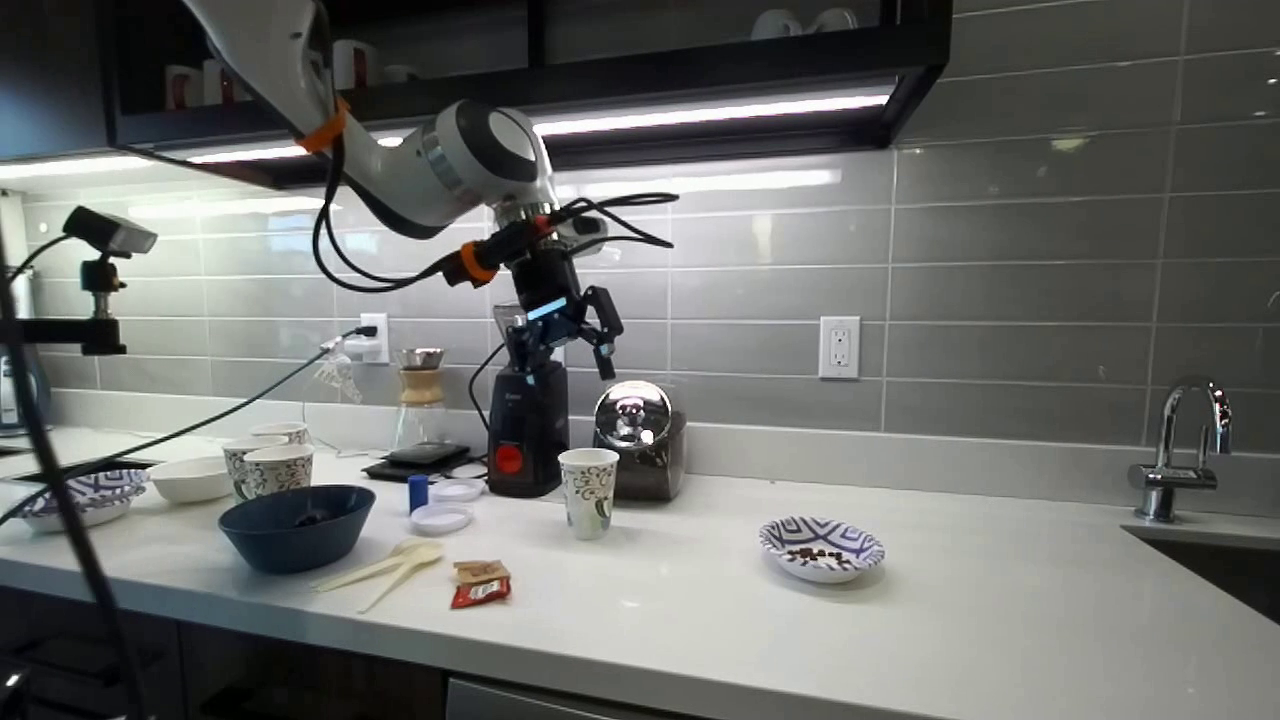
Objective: Pour the contents in the cup into the bowl
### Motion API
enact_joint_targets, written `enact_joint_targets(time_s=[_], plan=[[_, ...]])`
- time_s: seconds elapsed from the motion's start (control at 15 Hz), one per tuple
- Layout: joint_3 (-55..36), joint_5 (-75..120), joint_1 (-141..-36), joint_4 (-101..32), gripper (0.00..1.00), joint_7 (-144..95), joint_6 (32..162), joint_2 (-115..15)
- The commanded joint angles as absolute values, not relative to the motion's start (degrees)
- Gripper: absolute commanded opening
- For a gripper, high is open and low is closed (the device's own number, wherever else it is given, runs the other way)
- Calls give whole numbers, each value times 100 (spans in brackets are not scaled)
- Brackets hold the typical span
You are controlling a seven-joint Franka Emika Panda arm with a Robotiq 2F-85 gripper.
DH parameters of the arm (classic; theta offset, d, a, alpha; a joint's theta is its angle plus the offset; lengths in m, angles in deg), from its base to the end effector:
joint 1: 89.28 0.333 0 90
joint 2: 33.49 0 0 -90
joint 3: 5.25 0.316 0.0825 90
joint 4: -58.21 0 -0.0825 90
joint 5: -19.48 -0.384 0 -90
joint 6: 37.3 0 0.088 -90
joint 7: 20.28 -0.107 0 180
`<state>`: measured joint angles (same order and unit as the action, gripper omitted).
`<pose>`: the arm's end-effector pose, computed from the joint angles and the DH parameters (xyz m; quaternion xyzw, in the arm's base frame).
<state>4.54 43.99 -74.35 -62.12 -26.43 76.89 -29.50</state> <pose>0.4894 0.1985 0.4520 0.9485 0.2467 0.0339 0.1957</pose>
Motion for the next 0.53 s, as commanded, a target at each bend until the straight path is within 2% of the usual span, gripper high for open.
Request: enact_joint_targets(time_s=[0.0,0.13,0.2,0.47], plan=[[519,4875,-7625,-7646,100,-2517,8884,-1796],[462,4584,-7655,-8307,100,-2348,9231,-1118],[602,4624,-7718,-7476,100,-2520,8840,-1981],[613,4592,-7756,-8167,100,-2449,9067,-1223]])
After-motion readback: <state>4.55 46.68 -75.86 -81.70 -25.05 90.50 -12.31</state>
